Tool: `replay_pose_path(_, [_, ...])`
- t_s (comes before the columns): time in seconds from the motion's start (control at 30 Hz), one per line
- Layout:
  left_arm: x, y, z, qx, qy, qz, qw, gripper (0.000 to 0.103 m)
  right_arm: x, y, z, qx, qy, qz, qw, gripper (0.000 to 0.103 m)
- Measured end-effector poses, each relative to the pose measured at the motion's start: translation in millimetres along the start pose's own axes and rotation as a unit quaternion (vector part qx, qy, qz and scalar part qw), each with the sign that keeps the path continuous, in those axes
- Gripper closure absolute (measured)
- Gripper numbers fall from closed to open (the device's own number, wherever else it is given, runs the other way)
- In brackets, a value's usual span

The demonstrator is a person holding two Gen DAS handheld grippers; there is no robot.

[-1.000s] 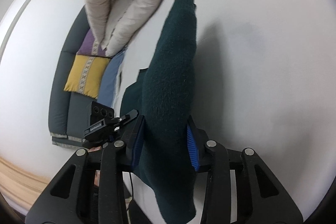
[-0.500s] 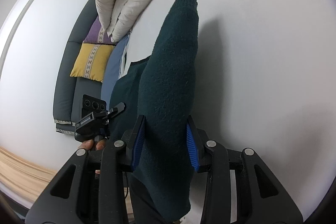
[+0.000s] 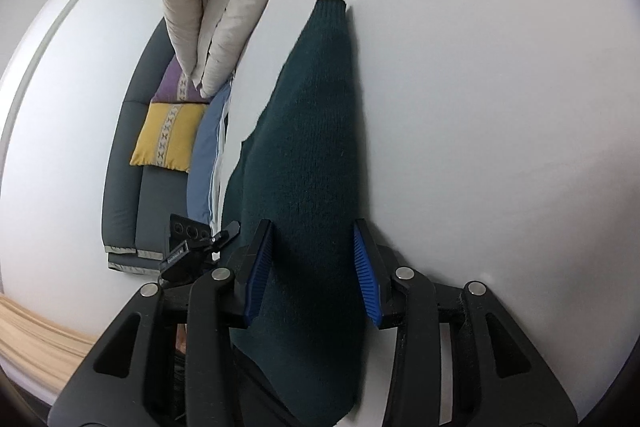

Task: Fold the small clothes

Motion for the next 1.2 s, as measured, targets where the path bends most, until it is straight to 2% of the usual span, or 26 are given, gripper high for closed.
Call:
replay_pose_path(0.03, [-6, 4, 2, 0.009, 0.009, -0.015, 0.9998, 0.057, -4, 1, 0, 0.002, 0.007, 0.005, 1.000, 0.065])
replay_pose_path(0.1, [-21, 15, 11, 0.036, 0.037, -0.045, 0.9976, 0.038, -20, -2, 2, 0.000, 0.031, 0.023, 0.999, 0.062])
replay_pose_path(0.13, [-28, 22, 14, 0.049, 0.052, -0.055, 0.9959, 0.033, -26, -5, 4, -0.006, 0.042, 0.034, 0.999, 0.062])
replay_pose_path(0.17, [-38, 33, 22, 0.072, 0.071, -0.073, 0.9922, 0.027, -36, -9, 10, -0.019, 0.056, 0.052, 0.997, 0.062])
replay_pose_path(0.23, [-51, 55, 38, 0.127, 0.101, -0.124, 0.9789, 0.022, -52, -20, 13, -0.046, 0.078, 0.089, 0.992, 0.062])
replay_pose_path(0.27, [-56, 67, 45, 0.157, 0.115, -0.153, 0.9688, 0.019, -61, -30, 20, -0.067, 0.094, 0.119, 0.986, 0.061])
replay_pose_path(0.3, [-63, 82, 57, 0.195, 0.137, -0.194, 0.9517, 0.014, -67, -40, 24, -0.086, 0.107, 0.144, 0.980, 0.056])
replay_pose_path(0.33, [-69, 91, 66, 0.217, 0.154, -0.222, 0.9380, 0.012, -73, -50, 30, -0.105, 0.118, 0.165, 0.974, 0.055])
replay_pose_path(0.4, [-87, 110, 88, 0.258, 0.203, -0.274, 0.9043, 0.001, -85, -78, 45, -0.158, 0.145, 0.217, 0.952, 0.052])
replay_pose_path(0.43, [-93, 122, 96, 0.277, 0.229, -0.286, 0.8885, 0.000, -93, -88, 53, -0.183, 0.157, 0.239, 0.941, 0.051])
replay_pose_path(0.47, [-99, 135, 104, 0.298, 0.255, -0.292, 0.8721, 0.000, -96, -99, 60, -0.202, 0.166, 0.258, 0.930, 0.045])
replay_pose_path(0.5, [-99, 147, 110, 0.314, 0.270, -0.294, 0.8613, 0.000, -98, -117, 71, -0.232, 0.182, 0.281, 0.913, 0.035])
replay_pose_path(0.57, [-107, 162, 122, 0.337, 0.295, -0.301, 0.8418, 0.000, -101, -144, 89, -0.271, 0.213, 0.306, 0.888, 0.024])
replay_pose_path(0.6, [-113, 171, 126, 0.345, 0.313, -0.310, 0.8287, 0.000, -103, -161, 100, -0.292, 0.231, 0.315, 0.873, 0.016])
replay_pose_path(0.67, [-123, 184, 133, 0.347, 0.336, -0.316, 0.8165, 0.000, -105, -182, 115, -0.309, 0.255, 0.321, 0.858, 0.005])
replay_pose_path(0.7, [-125, 190, 133, 0.342, 0.339, -0.313, 0.8187, 0.000, -109, -194, 125, -0.316, 0.273, 0.324, 0.849, 0.002])
replay_pose_path(0.73, [-129, 193, 133, 0.329, 0.340, -0.311, 0.8243, 0.000, -113, -206, 134, -0.323, 0.300, 0.323, 0.837, 0.000])
replay_pose_path(0.8, [-130, 196, 131, 0.308, 0.330, -0.302, 0.8399, 0.000, -117, -225, 145, -0.330, 0.335, 0.324, 0.821, 0.000])
replay_pose_path(0.83, [-130, 194, 130, 0.302, 0.314, -0.297, 0.8499, 0.000, -119, -234, 149, -0.330, 0.341, 0.325, 0.818, 0.000])
replay_pose_path(0.87, [-128, 190, 125, 0.293, 0.293, -0.300, 0.8591, 0.000, -119, -240, 151, -0.331, 0.338, 0.322, 0.820, 0.000])
replay_pose_path(0.9, [-124, 191, 128, 0.288, 0.287, -0.309, 0.8599, 0.000, -119, -246, 152, -0.331, 0.327, 0.315, 0.827, 0.000])
replay_pose_path(0.97, [-121, 186, 131, 0.279, 0.286, -0.329, 0.8554, 0.000, -116, -252, 152, -0.322, 0.301, 0.317, 0.840, 0.000])
replay_pose_path(1.07, [-114, 175, 131, 0.259, 0.275, -0.343, 0.8598, 0.000, -110, -252, 156, -0.300, 0.267, 0.327, 0.855, 0.000])
replay_pose_path(1.13, [-109, 169, 132, 0.251, 0.267, -0.352, 0.8611, 0.000, -109, -251, 163, -0.298, 0.271, 0.340, 0.850, 0.000])
replay_pose_path(1.2, [-101, 166, 133, 0.258, 0.262, -0.374, 0.8513, 0.000, -102, -243, 165, -0.299, 0.266, 0.356, 0.844, 0.000])
Point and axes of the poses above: each gripper's, at about its wrist camera, not at the fingertips, and x roughly the way its jaws point, y to its right, z to its underside, the point moved 2 cm from there along x, roughly the way its jaws point, and after that the axes turned 2 degrees about x, right-handed, at the moved point
